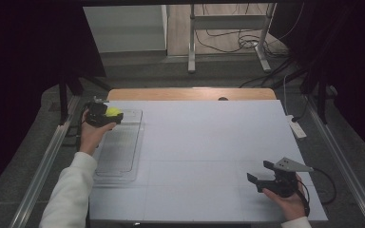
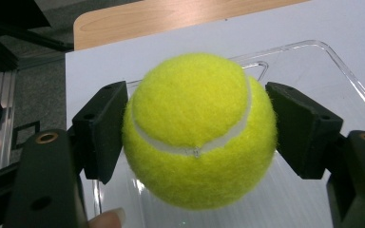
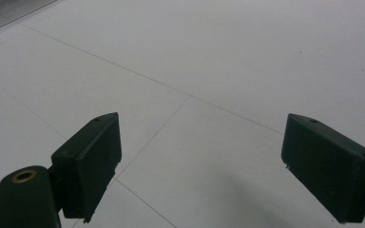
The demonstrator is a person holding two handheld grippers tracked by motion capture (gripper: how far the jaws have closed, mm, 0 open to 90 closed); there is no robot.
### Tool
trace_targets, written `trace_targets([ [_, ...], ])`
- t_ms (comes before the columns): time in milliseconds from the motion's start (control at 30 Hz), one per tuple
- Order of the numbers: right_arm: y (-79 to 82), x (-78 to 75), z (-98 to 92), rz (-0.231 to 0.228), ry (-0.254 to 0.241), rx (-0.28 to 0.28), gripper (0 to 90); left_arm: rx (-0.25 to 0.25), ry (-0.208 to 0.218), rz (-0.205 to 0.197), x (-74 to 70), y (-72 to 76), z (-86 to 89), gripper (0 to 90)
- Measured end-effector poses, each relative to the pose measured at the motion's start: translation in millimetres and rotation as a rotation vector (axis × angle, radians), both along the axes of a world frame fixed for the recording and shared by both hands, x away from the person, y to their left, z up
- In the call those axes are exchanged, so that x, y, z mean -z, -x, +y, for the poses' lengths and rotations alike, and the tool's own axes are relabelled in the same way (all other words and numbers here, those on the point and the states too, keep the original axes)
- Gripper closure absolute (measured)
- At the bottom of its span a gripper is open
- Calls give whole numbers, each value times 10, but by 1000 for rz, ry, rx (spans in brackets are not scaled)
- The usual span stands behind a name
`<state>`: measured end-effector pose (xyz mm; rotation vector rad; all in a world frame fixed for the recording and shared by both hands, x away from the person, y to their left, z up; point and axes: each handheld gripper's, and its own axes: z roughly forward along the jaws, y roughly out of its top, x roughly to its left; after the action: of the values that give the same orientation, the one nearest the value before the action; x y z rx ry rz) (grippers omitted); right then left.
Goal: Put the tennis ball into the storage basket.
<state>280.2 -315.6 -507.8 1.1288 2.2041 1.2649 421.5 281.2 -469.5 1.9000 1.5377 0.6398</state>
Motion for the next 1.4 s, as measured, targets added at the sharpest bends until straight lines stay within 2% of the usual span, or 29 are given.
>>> trace_targets([
  [1400,-6,7,-3,1,-1,4,137,20,-39,91,190,-73,-44,263],
])
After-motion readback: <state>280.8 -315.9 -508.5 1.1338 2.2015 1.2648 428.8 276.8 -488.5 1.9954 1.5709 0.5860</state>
